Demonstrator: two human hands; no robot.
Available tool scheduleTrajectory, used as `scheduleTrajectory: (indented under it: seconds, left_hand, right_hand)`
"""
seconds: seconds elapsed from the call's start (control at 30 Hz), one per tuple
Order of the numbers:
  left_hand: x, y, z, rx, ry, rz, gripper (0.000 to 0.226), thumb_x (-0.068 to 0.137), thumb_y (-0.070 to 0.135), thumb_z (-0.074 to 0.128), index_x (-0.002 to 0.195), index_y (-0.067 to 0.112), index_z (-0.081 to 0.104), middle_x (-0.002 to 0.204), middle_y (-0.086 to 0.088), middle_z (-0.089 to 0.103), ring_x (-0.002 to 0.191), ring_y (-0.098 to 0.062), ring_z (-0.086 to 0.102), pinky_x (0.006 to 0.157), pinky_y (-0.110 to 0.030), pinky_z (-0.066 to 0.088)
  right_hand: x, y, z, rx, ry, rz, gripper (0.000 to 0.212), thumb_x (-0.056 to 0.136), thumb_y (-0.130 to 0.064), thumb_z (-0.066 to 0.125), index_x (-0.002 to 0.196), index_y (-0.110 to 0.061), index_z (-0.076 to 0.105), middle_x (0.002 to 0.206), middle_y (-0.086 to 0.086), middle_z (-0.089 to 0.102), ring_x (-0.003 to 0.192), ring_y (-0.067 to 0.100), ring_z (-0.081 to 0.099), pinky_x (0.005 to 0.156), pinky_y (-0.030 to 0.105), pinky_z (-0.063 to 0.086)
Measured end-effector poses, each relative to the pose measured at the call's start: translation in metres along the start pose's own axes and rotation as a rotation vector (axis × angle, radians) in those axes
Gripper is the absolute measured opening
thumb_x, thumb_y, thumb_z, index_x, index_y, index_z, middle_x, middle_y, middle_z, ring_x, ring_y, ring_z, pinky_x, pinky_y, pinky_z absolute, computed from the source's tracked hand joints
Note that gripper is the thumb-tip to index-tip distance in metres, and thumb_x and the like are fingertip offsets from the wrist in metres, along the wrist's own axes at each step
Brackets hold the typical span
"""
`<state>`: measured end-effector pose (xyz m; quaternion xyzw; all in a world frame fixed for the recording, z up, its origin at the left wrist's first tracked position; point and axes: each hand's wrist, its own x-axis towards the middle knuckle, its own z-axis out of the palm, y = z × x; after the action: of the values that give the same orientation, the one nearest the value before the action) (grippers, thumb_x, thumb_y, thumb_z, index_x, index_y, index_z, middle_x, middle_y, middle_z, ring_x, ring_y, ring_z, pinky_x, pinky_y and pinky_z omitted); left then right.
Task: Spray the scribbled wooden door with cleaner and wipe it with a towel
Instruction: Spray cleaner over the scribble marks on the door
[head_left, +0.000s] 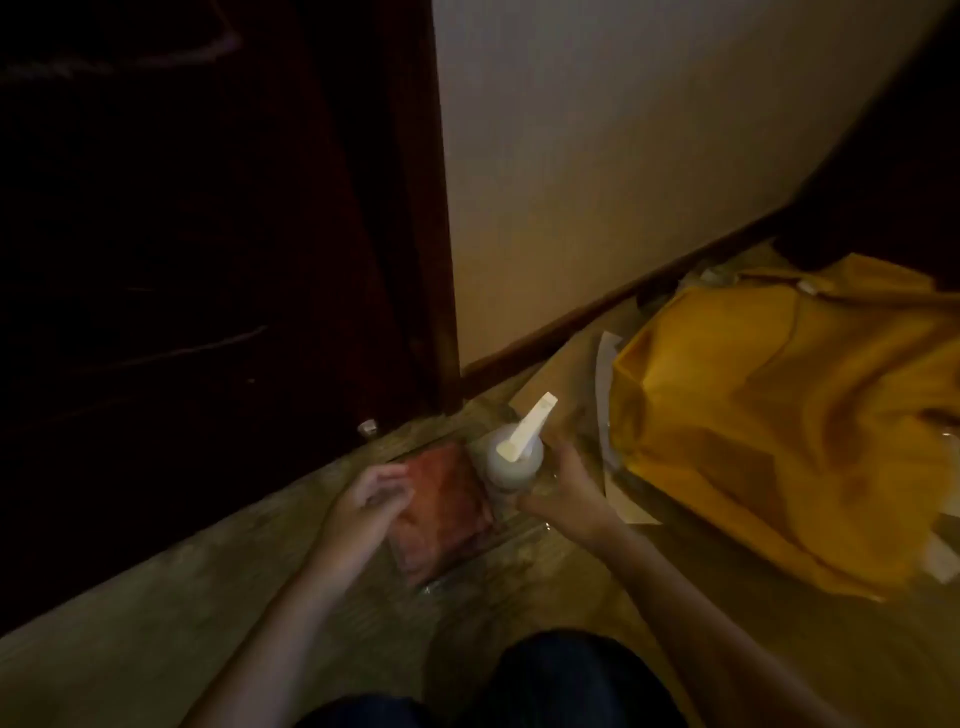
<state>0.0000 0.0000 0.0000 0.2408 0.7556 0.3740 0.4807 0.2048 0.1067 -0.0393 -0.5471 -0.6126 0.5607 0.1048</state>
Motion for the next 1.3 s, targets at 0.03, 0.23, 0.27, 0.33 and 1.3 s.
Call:
scheduleTrajectory:
  seconds: [0.03, 0.23, 0.27, 0.33, 1.3]
  left_hand:
    - [0.009, -0.005, 0.004, -0.011, -0.022, 0.014, 0.019, 0.086, 0.008, 0.059, 0.09, 0.026, 0.059, 0.095, 0.0, 0.063, 0.085, -0.01, 0.062, 0.071, -0.022, 0.048]
    - [0.038, -0.013, 0.013, 0.028, -0.113, 0.06, 0.024, 0.084, -0.002, 0.059, 0.087, 0.021, 0.057, 0.083, 0.0, 0.059, 0.065, -0.005, 0.06, 0.055, -0.012, 0.048]
    - [0.037, -0.011, 0.014, 0.032, -0.11, 0.072, 0.024, 0.084, -0.002, 0.059, 0.087, 0.022, 0.056, 0.083, -0.001, 0.059, 0.068, -0.008, 0.058, 0.056, -0.013, 0.047]
    - [0.033, -0.006, 0.018, 0.023, -0.108, 0.072, 0.023, 0.084, -0.002, 0.059, 0.087, 0.021, 0.056, 0.083, -0.003, 0.059, 0.07, -0.011, 0.057, 0.057, -0.013, 0.048]
    - [-0.35, 0.435, -0.155, -0.211, 0.319, 0.824, 0.064, 0.049, 0.033, 0.078, 0.103, 0.046, 0.046, 0.098, 0.036, 0.059, 0.092, 0.019, 0.055, 0.063, 0.0, 0.044]
  right_hand:
    - [0.01, 0.009, 0.008, 0.043, -0.005, -0.042, 0.103, 0.066, -0.024, 0.083, 0.145, -0.015, 0.018, 0.139, 0.0, 0.04, 0.127, 0.015, 0.039, 0.091, 0.022, 0.036]
    - [0.042, 0.04, 0.024, 0.108, -0.025, -0.135, 0.085, 0.072, -0.015, 0.079, 0.14, -0.017, 0.029, 0.129, -0.002, 0.049, 0.113, 0.008, 0.047, 0.085, 0.021, 0.04]
    - [0.041, 0.039, 0.023, 0.09, -0.021, -0.154, 0.083, 0.073, -0.015, 0.078, 0.14, -0.017, 0.03, 0.127, -0.004, 0.049, 0.114, 0.009, 0.047, 0.084, 0.021, 0.039]
    - [0.038, 0.038, 0.021, 0.067, -0.006, -0.163, 0.08, 0.074, -0.017, 0.078, 0.14, -0.016, 0.033, 0.125, -0.005, 0.051, 0.113, 0.009, 0.048, 0.084, 0.021, 0.04]
    - [-0.327, -0.558, -0.122, 0.34, -0.295, -0.805, 0.068, 0.072, -0.025, 0.07, 0.133, -0.025, 0.039, 0.115, -0.006, 0.064, 0.104, 0.008, 0.063, 0.08, 0.026, 0.055]
